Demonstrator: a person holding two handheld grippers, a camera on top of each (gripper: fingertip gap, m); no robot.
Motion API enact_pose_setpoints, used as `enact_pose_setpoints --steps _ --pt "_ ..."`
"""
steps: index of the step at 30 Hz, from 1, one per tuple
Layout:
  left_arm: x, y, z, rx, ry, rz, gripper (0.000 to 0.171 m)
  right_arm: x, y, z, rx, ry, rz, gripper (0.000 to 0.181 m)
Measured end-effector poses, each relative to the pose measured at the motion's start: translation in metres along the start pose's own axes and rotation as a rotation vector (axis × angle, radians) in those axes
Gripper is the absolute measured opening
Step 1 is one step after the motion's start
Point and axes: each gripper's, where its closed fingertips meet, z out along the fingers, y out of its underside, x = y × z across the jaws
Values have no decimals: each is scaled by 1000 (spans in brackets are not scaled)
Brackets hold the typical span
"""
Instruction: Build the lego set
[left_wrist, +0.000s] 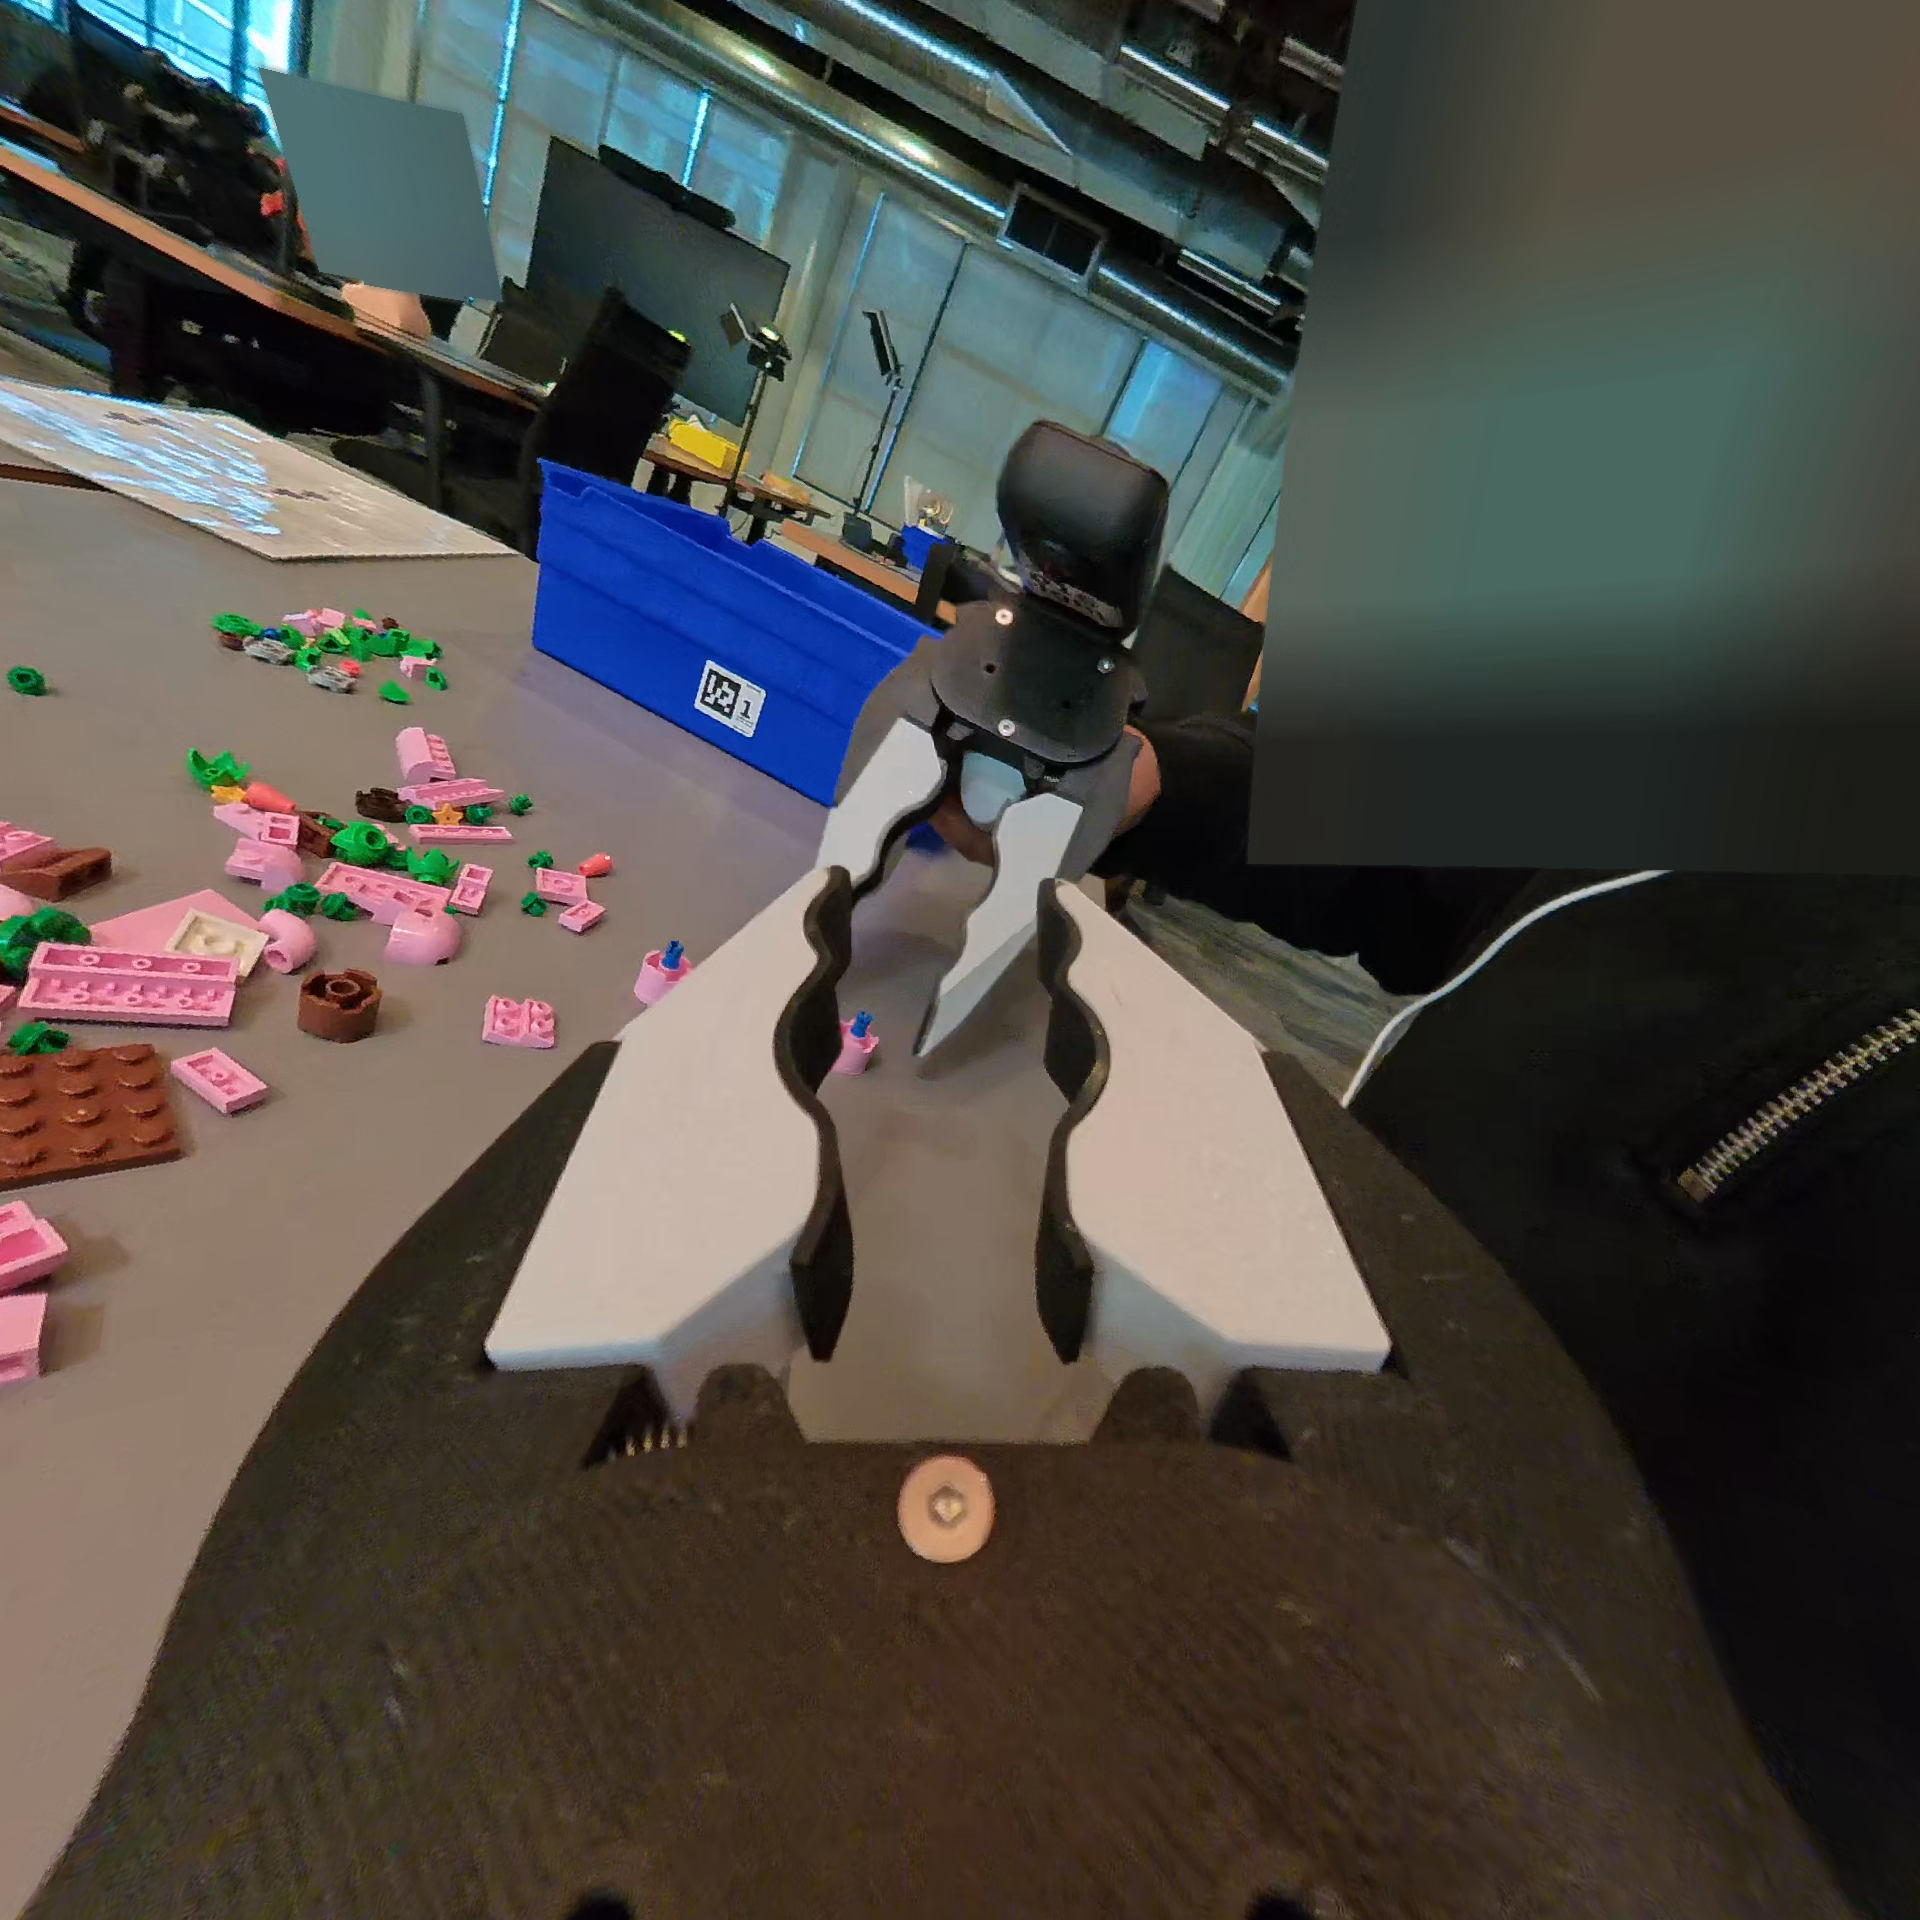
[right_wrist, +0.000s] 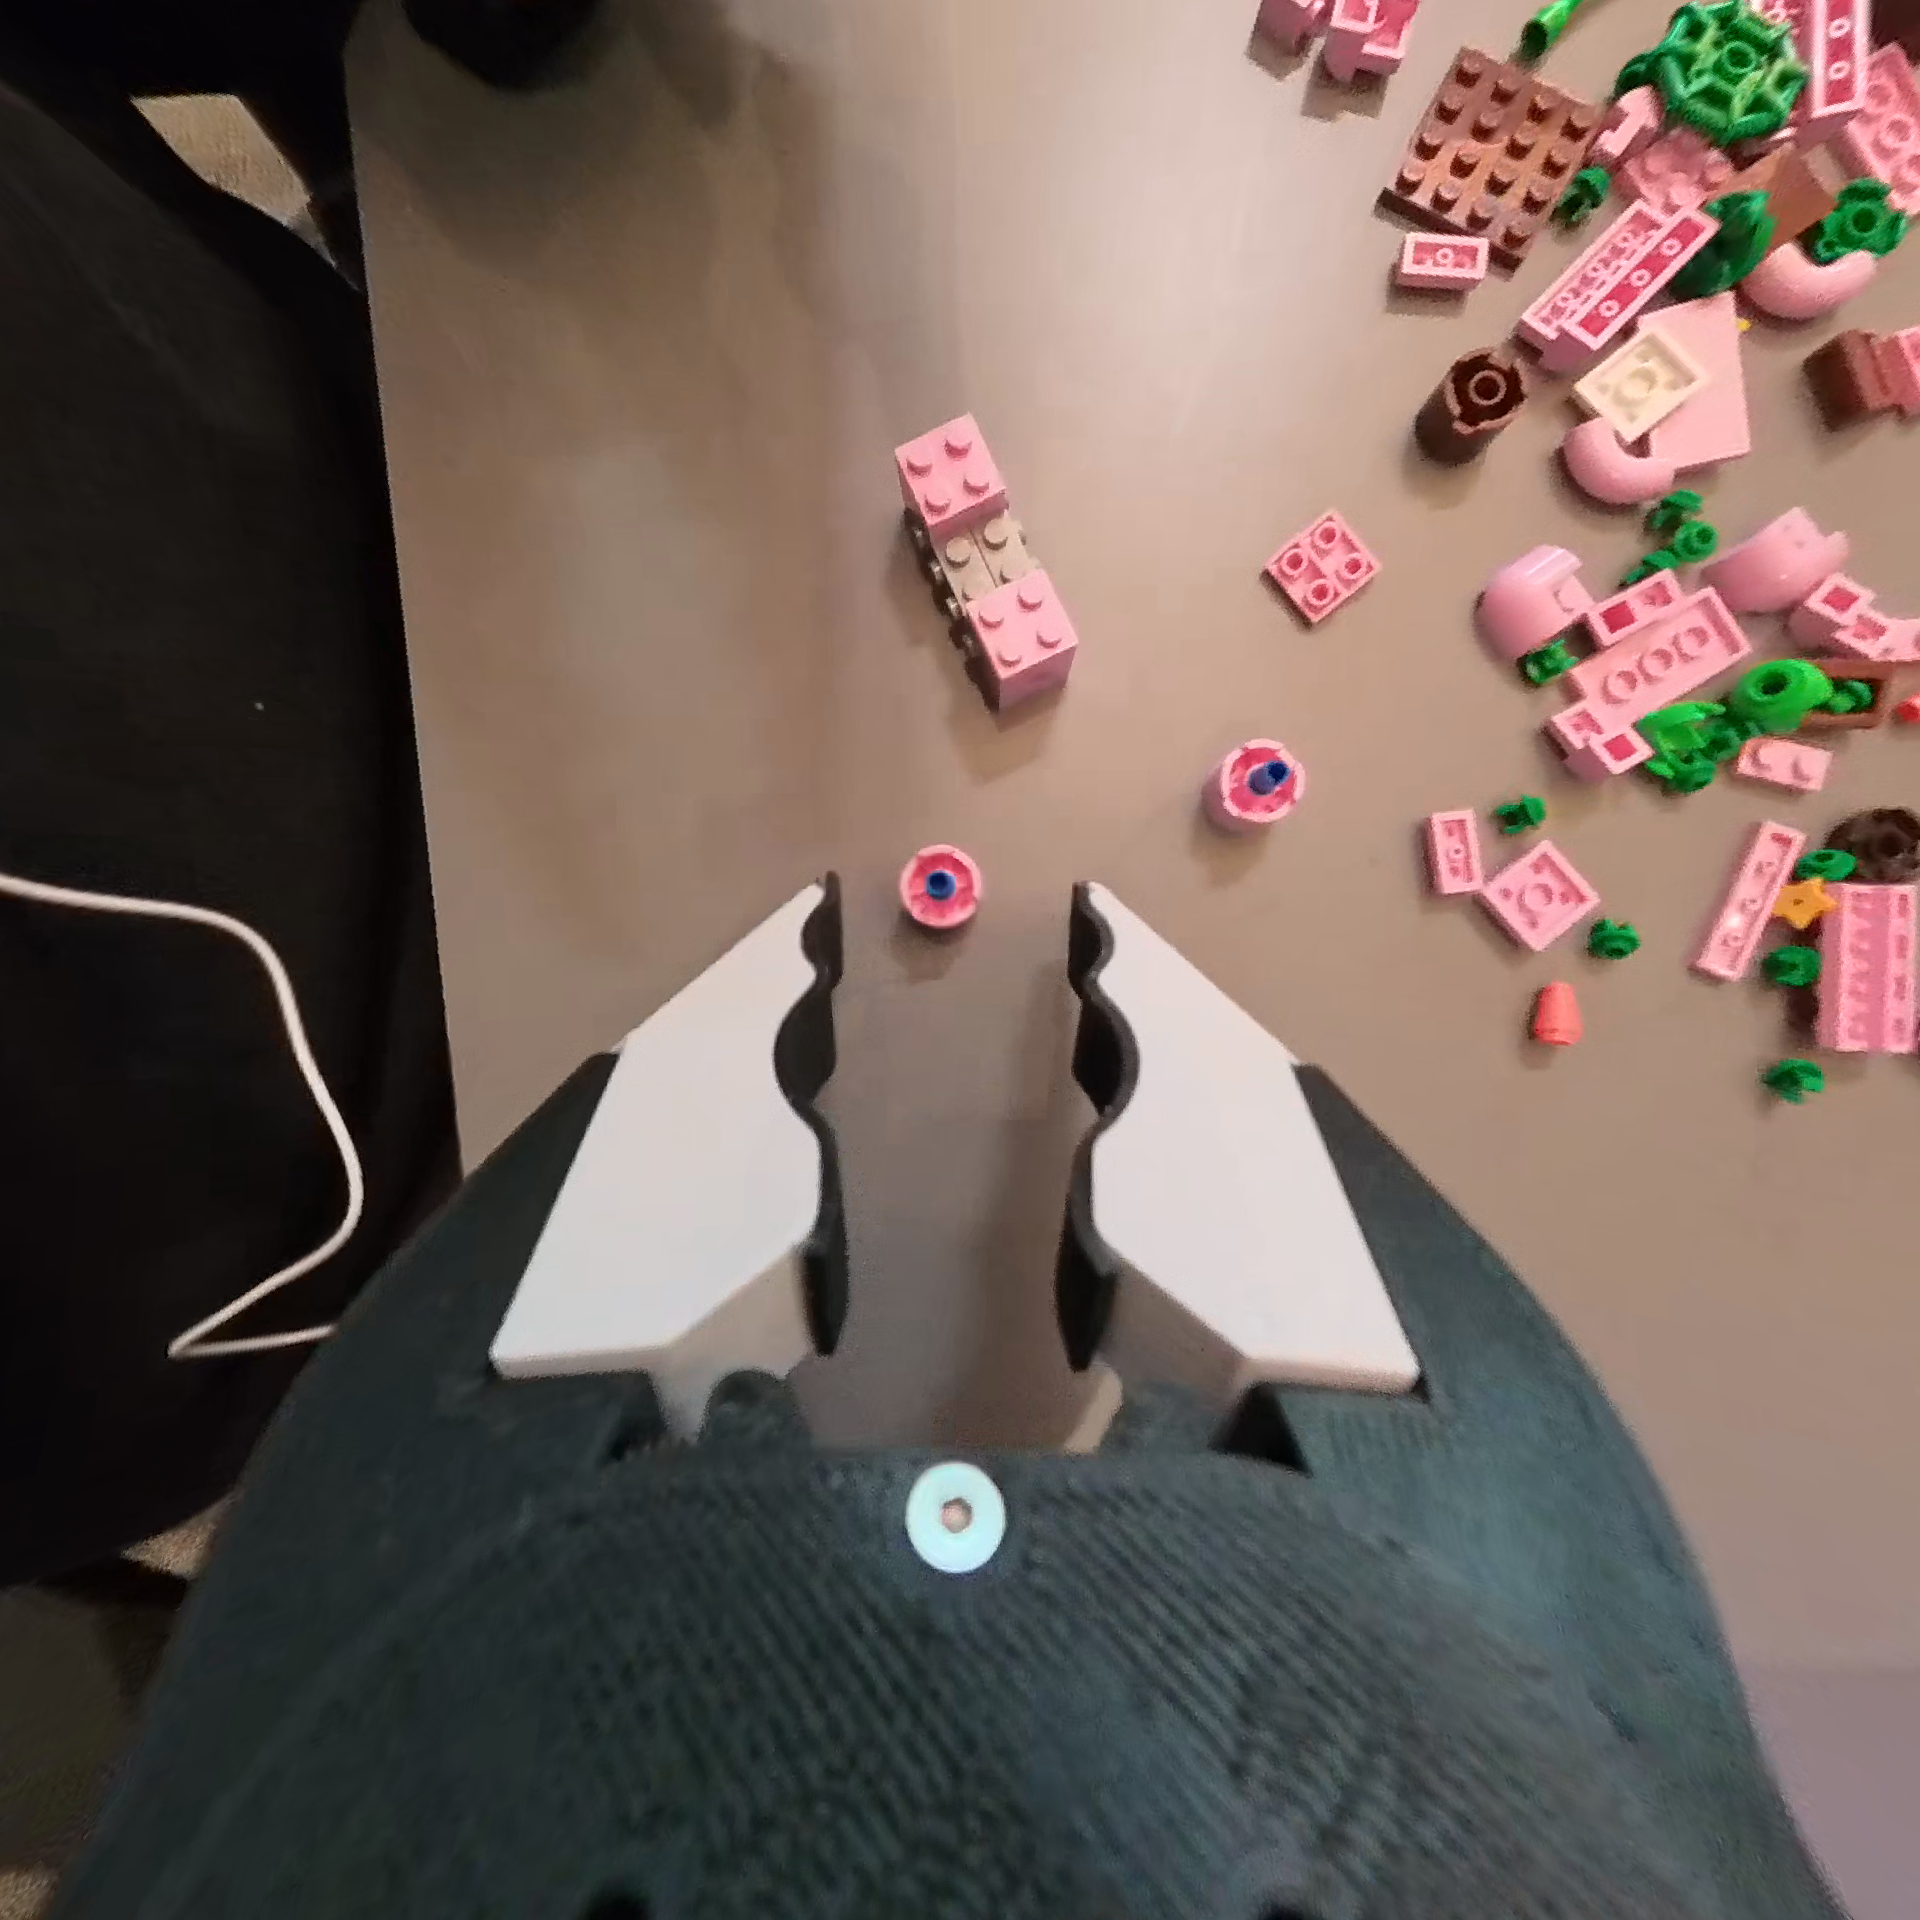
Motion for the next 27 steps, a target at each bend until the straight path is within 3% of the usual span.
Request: enact_pose_setpoints --steps 3,6,8,10,12,15,17,21,27 --pt "-2 1 3 -14 -17 11 33 -2 1 7 33 33 7 37" --pt "-3 3 6 -25 -32 35 34 -1 -2 9 69 77 -20 14" --pt "-3 3 7 -27 -38 52 34 1 -7 6 101 83 -6 14" --pt "-1 3 8 -31 -41 72 37 2 -25 -3 212 83 26 15" --pt "-1 4 9 -37 -63 118 42 3 -56 -22 410 67 108 15" --pt "-3 1 8 -37 -161 246 44 -2 -104 -52 772 -72 304 14" --pt "-6 -4 5 -19 -238 331 45 -5 -120 -55 898 -158 409 14" --pt "-1 -8 1 -4 -274 414 47 -15 -140 -47 983 -366 578 13" --pt "5 -11 -5 9 -275 466 19 -26 -152 -39 1054 -627 751 13"
